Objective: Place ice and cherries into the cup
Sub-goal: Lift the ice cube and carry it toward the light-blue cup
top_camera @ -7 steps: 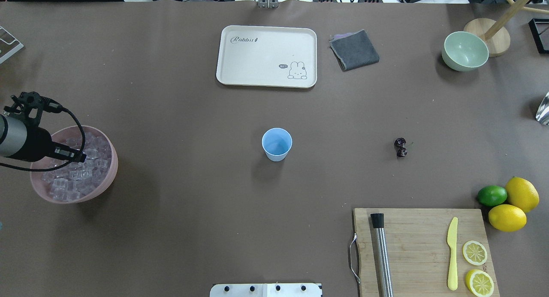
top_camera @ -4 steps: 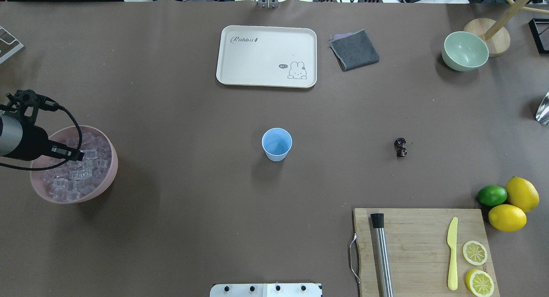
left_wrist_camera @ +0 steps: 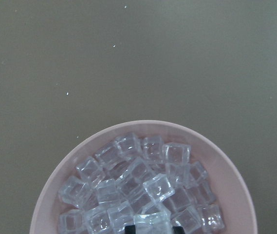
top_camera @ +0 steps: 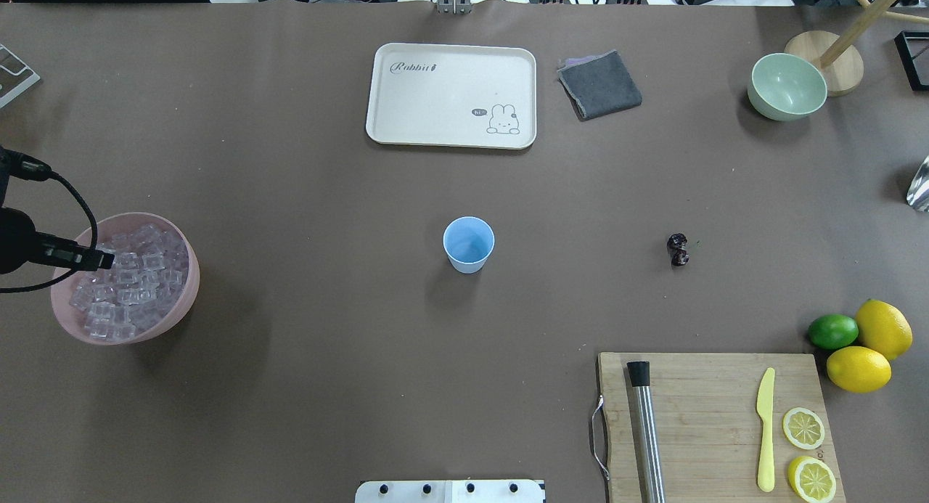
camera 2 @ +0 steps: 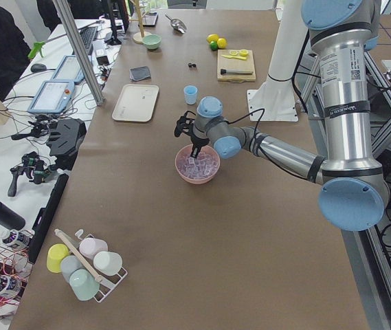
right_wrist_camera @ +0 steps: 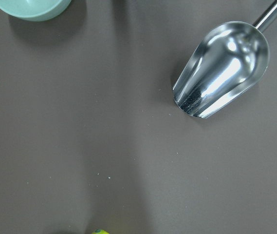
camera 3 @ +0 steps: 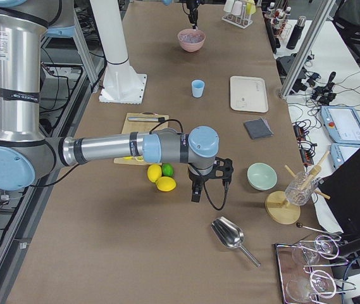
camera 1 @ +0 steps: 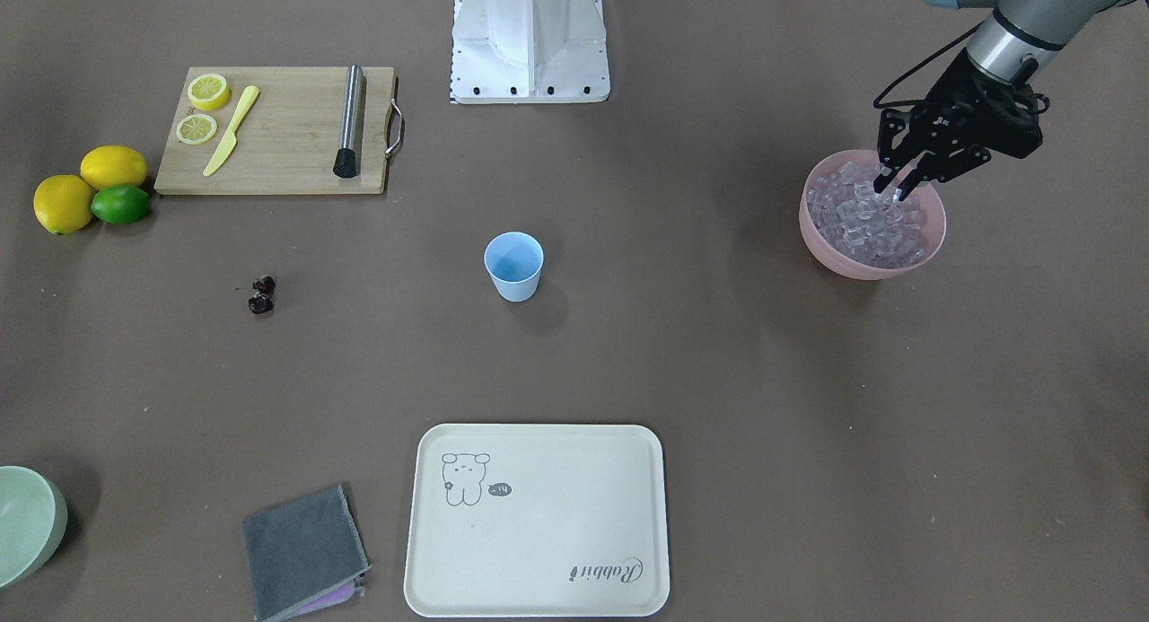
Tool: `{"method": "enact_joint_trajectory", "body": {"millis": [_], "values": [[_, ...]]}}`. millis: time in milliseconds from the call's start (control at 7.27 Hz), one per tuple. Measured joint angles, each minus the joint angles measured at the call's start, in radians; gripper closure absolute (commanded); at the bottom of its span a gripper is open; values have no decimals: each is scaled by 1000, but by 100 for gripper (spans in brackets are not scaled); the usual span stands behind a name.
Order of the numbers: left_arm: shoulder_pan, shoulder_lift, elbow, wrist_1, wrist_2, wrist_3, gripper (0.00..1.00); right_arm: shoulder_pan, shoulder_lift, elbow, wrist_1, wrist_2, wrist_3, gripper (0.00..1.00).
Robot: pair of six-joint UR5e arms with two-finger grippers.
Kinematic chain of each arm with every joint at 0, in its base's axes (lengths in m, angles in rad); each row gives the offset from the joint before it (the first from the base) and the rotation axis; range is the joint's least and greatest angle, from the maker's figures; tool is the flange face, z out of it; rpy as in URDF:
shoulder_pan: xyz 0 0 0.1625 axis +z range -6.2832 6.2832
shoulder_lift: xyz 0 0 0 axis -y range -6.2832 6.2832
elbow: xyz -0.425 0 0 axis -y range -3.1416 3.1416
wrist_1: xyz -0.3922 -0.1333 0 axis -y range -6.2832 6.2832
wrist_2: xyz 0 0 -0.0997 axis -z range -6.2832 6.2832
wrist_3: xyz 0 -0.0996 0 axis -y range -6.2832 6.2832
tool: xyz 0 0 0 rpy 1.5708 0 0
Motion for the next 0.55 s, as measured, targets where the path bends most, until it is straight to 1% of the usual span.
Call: {"method": "enact_joint_trajectory", "body": {"millis": [275,550], "values": [[-7,-148,33,2,-14,-61,100,0,1,7,0,0,-1,0],[32,-314,89,4,-9,-175,100,0,1,11,0,1,-1,0]]}}
